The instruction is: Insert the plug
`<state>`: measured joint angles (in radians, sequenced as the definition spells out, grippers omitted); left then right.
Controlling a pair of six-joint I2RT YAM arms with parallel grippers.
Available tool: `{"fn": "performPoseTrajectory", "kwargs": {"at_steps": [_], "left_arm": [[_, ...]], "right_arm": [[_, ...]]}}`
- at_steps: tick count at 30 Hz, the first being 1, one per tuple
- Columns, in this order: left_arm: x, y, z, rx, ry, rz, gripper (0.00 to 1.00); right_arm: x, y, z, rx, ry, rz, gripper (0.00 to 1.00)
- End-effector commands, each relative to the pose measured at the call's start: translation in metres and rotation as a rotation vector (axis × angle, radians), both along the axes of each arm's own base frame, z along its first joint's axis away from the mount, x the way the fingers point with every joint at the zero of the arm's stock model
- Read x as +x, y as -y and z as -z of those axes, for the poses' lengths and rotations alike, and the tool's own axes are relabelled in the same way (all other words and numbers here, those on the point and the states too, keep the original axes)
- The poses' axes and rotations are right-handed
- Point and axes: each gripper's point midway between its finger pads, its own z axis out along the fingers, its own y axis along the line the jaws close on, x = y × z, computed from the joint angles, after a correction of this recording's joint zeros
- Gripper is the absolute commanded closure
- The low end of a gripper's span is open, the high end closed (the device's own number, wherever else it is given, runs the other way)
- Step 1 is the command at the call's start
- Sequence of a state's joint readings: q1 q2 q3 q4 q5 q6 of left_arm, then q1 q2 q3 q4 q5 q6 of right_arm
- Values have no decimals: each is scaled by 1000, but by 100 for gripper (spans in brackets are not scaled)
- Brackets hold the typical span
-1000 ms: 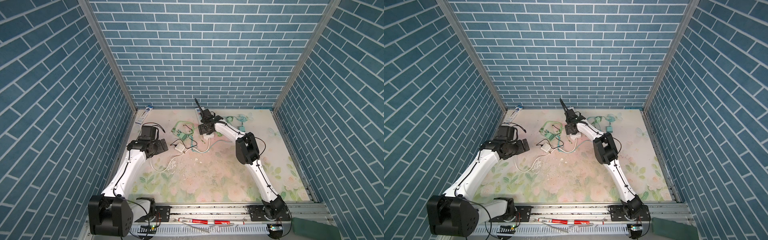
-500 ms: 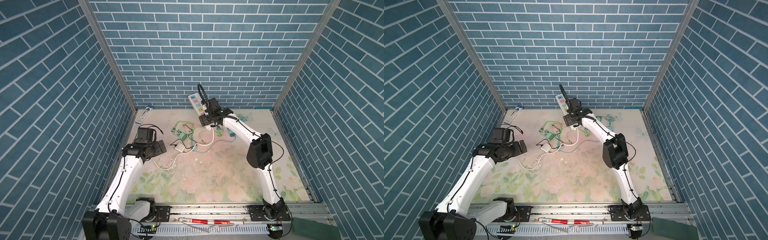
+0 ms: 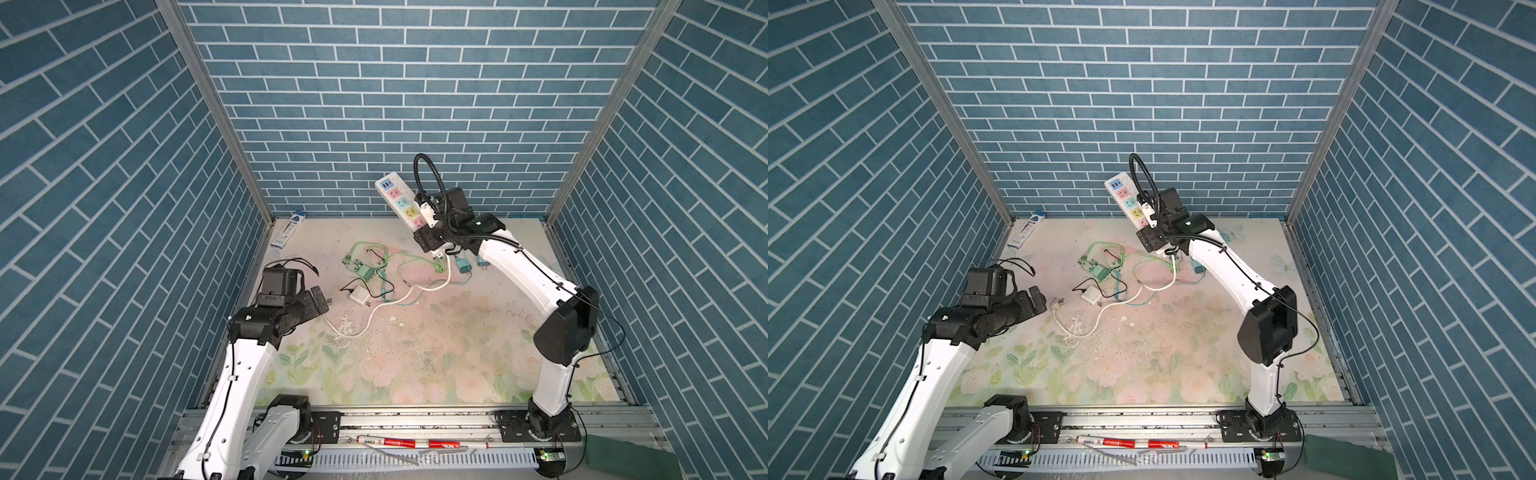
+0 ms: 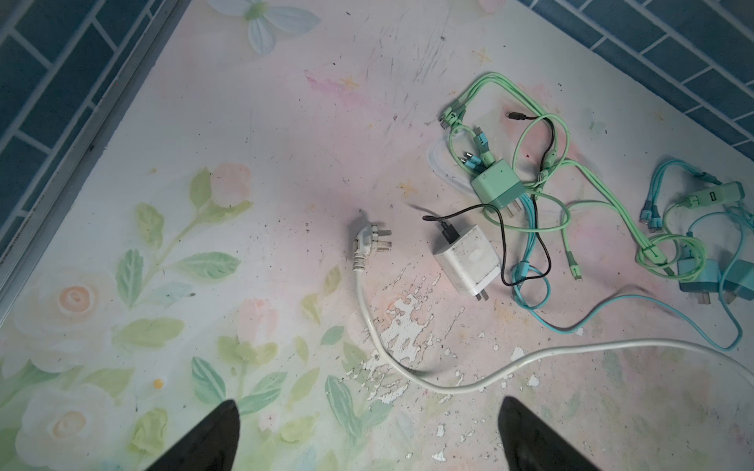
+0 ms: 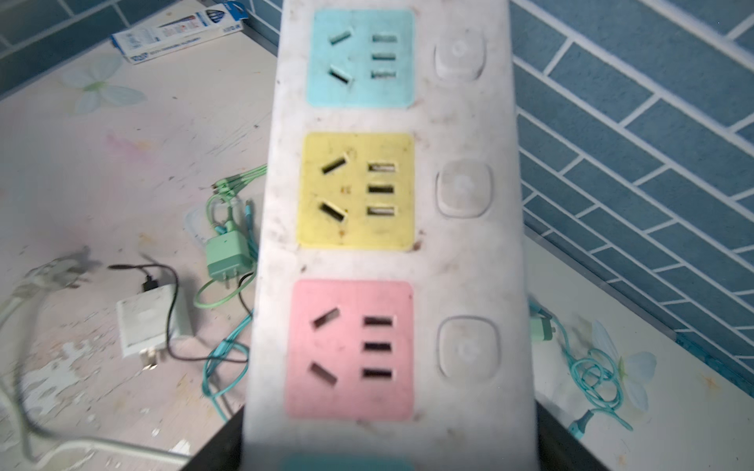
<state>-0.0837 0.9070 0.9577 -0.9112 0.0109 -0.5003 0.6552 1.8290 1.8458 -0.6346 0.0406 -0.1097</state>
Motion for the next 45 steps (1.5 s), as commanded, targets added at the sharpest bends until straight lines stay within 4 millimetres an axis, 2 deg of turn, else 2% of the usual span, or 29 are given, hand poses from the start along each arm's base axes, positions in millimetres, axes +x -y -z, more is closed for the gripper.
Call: {"fn": "performPoseTrajectory", "kwargs": {"at_steps": [1,9,13,18,25,33,37,45], "left_arm": [[-6,4,13,-21,-35,7,0],[-10,8,28,-35,-70,28,0],[-11,9,28,-38,-67,33,0],[-10,10,30,-42,-67,35,0],[-5,8,31,-29,-68,29,0],[4,9,35,-28,-74,32,0],[8,8,36,-23,-73,31,0],[18,7,40,-8,-89,24,0]], "right_arm": [[-38,-4,-25,131,11,-105,72],[-121,7,33,128,-83,-238,72],[-145,13,59,128,-132,-263,72],[-153,16,92,69,-151,-261,72],[-171,10,121,19,-191,-332,73],[-194,8,138,9,-126,-494,73],[-201,11,145,-10,-95,-560,67],[-201,10,168,-63,-98,-604,64]]}}
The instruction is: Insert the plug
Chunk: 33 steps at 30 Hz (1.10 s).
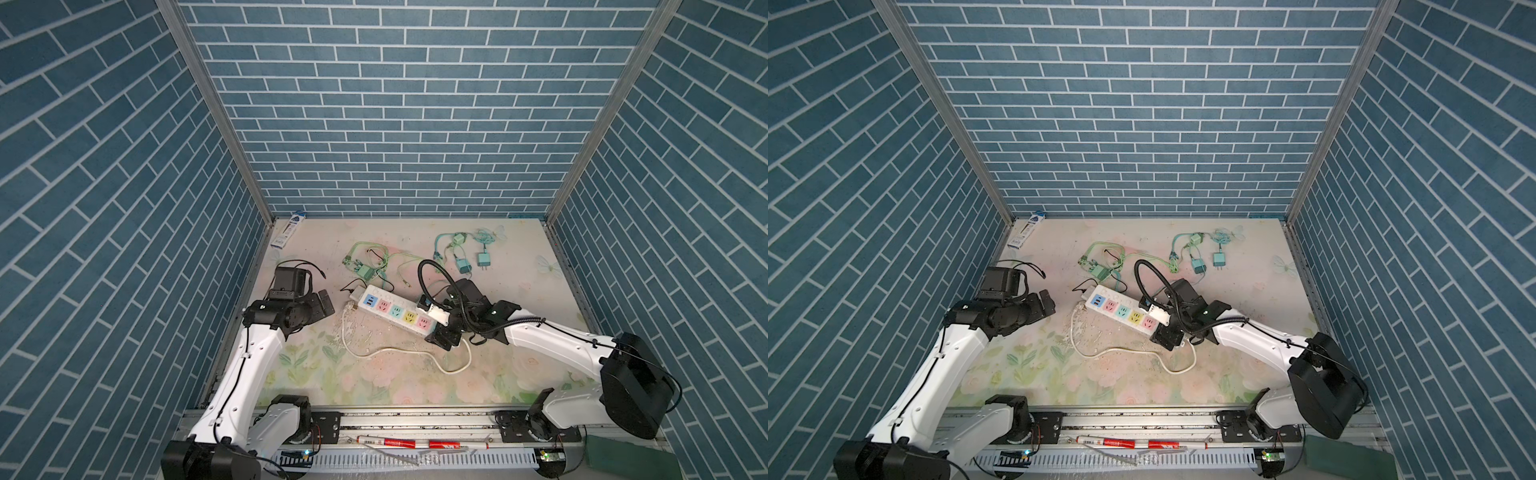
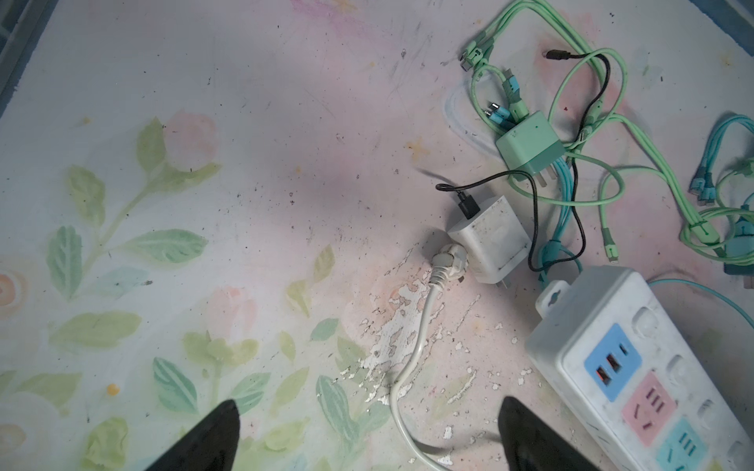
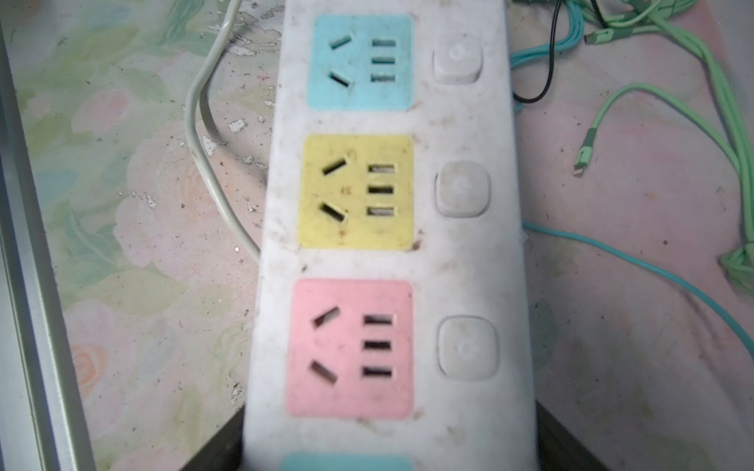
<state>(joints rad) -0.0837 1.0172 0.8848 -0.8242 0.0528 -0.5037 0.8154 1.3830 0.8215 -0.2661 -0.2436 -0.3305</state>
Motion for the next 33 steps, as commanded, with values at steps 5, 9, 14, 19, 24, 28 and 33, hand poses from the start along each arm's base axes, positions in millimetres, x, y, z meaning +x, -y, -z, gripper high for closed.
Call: {"fn": "performPoseTrajectory", "kwargs": {"at_steps": [5,9,14,19,24,28,33], "left_arm": [[15,0,-4,14,24,4,0],[23,2,-1,9,24,9,0],[28,1,8,14,-7,-3,0],[32,1,16,14,-16,-10,0],[34,0,17,16,-2,-15,0],[38,1,20,12,6,-17,0],[40,3,26,6,-10,-7,0]], "right_arm": [[0,-6,13,-13,72,-113,63],[-1,-3,19,-44,61,-118,63],[-7,-2,30,-66,30,-128,63],[-11,1,44,-122,14,-147,64],[-18,3,58,-173,11,-174,63],[-18,-3,64,-180,2,-194,63],[-16,-19,74,-191,-31,-241,62]]}}
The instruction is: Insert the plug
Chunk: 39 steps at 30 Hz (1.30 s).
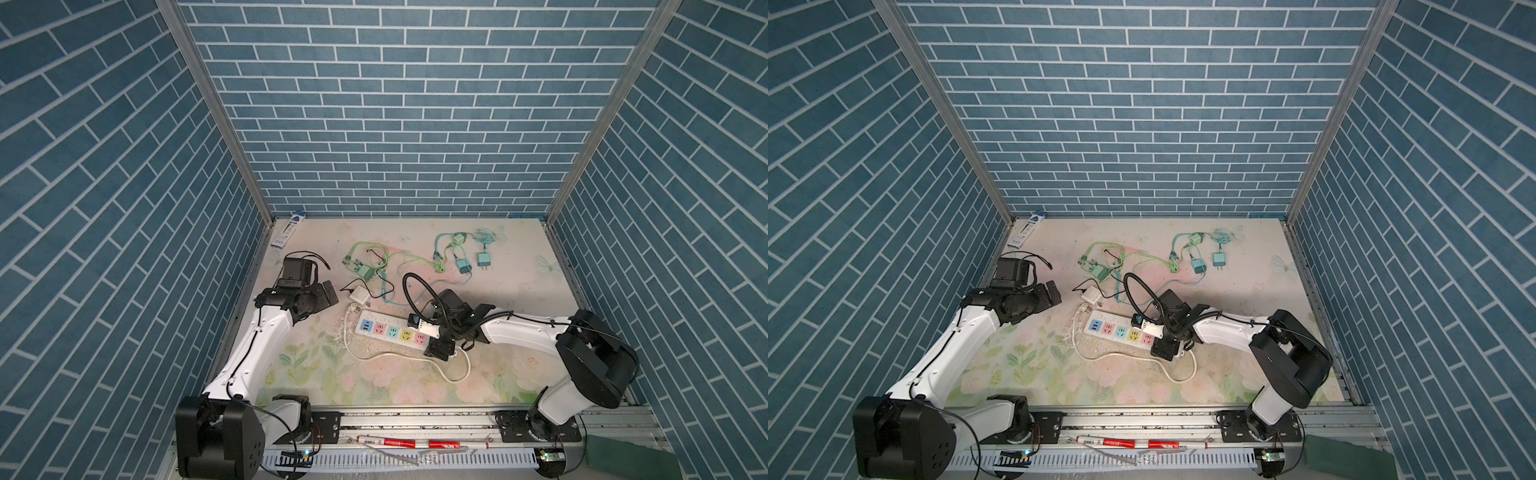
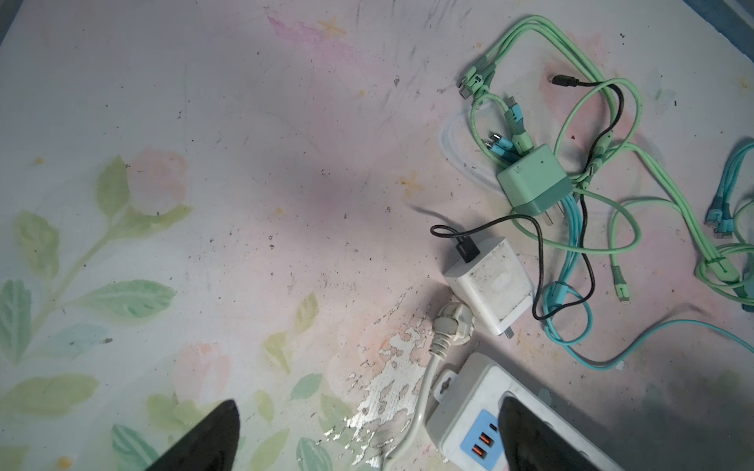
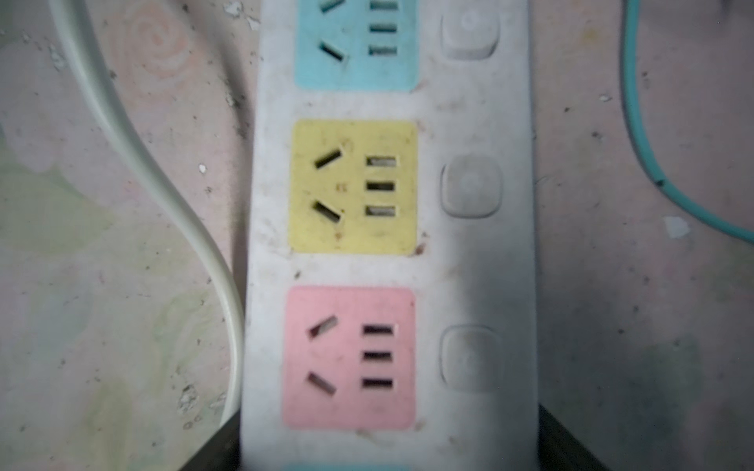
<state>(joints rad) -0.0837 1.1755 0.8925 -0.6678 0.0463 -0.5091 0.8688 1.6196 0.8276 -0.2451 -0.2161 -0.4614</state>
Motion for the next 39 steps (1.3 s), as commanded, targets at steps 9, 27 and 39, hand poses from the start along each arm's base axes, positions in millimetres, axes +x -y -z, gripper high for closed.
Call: {"fn": "performPoseTrajectory", "kwargs": {"at_steps": [9,27,39], "left_arm": [[-1,-3,7,17,-16,-6,0],[-18,-19,-1,61,-39,-46,0],[-16,-10,1,28,-22,-5,0]], "right_arm": [[11,-47,13,-5,20,-181,62],[17,-111,16,57,32,-256,61],[1,-80,28,-7,19,-262,37]]}}
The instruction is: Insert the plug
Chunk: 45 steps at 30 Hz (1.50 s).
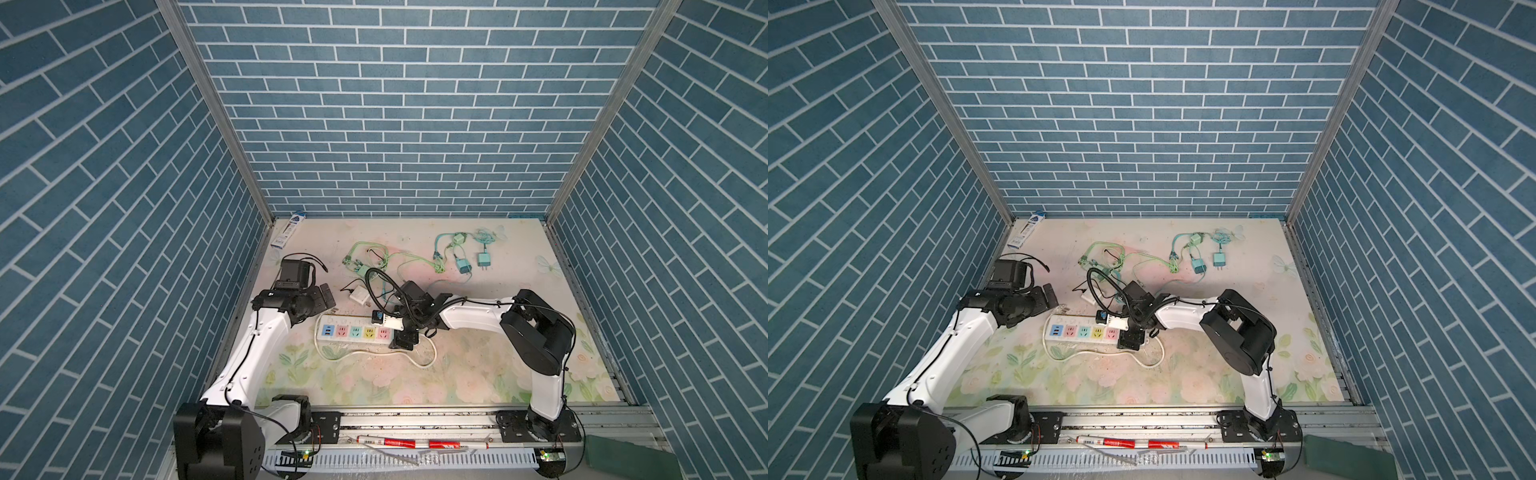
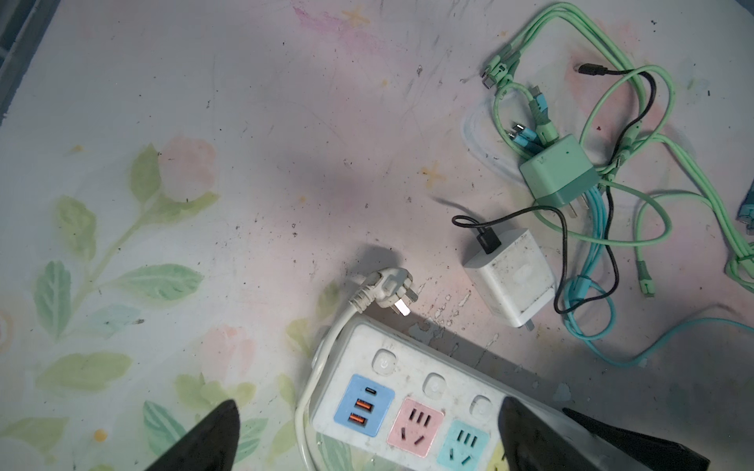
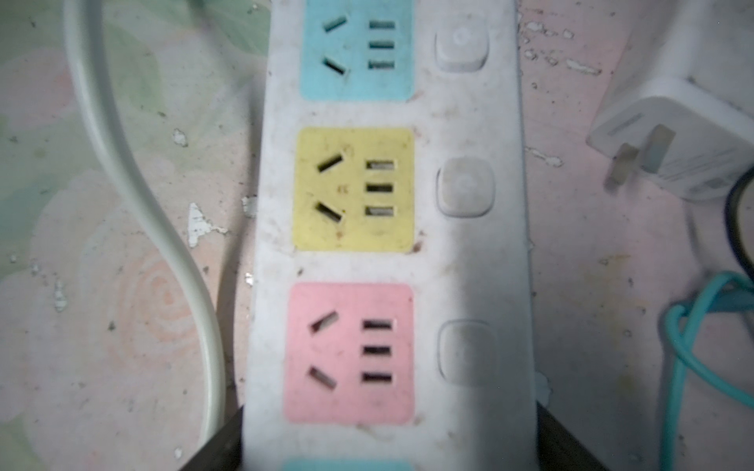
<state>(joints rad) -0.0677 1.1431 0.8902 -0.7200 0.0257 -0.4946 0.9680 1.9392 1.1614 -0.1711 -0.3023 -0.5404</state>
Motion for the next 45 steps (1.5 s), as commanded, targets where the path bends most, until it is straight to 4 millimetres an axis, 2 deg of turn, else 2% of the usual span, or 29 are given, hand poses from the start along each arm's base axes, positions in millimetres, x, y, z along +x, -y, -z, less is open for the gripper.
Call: {"fn": "performPoseTrajectory", "kwargs": {"at_steps": [1,4,9,13,24,25,26,28,34,38,40,45], "left_arm": [[-5,-2,3,3,-1,8,0],[-6,-1,4,0,-8,10,0],[-5,3,4,-18,4,22,0],[-6,3,3,-22,11,22,0],[-7,3,10,-18,-16,24,0],[-6,4,11,-22,-18,27,0],[-6,5,11,-24,-19,32,0],[-4,6,12,-25,-26,36,0],[6,14,16,-11,-36,64,0],[14,29,21,-19,-65,80,0],[19,39,26,-15,-86,90,0],[30,63,37,-43,-123,57,0]], "right_arm": [[-15,31,27,-124,-3,-52,36],[-17,37,29,-143,-2,-49,29],[-20,47,26,-171,-27,-49,23],[-17,46,17,-163,-40,-43,17],[-14,40,-2,-107,-44,-9,8],[-13,41,-4,-106,-42,-7,7],[-14,42,-5,-107,-39,-6,1],[-14,46,-8,-101,-31,-2,1],[-6,50,-41,-24,-11,59,1],[4,53,-62,36,6,114,1],[14,55,-74,94,2,169,1],[47,70,-92,196,0,338,1]]}}
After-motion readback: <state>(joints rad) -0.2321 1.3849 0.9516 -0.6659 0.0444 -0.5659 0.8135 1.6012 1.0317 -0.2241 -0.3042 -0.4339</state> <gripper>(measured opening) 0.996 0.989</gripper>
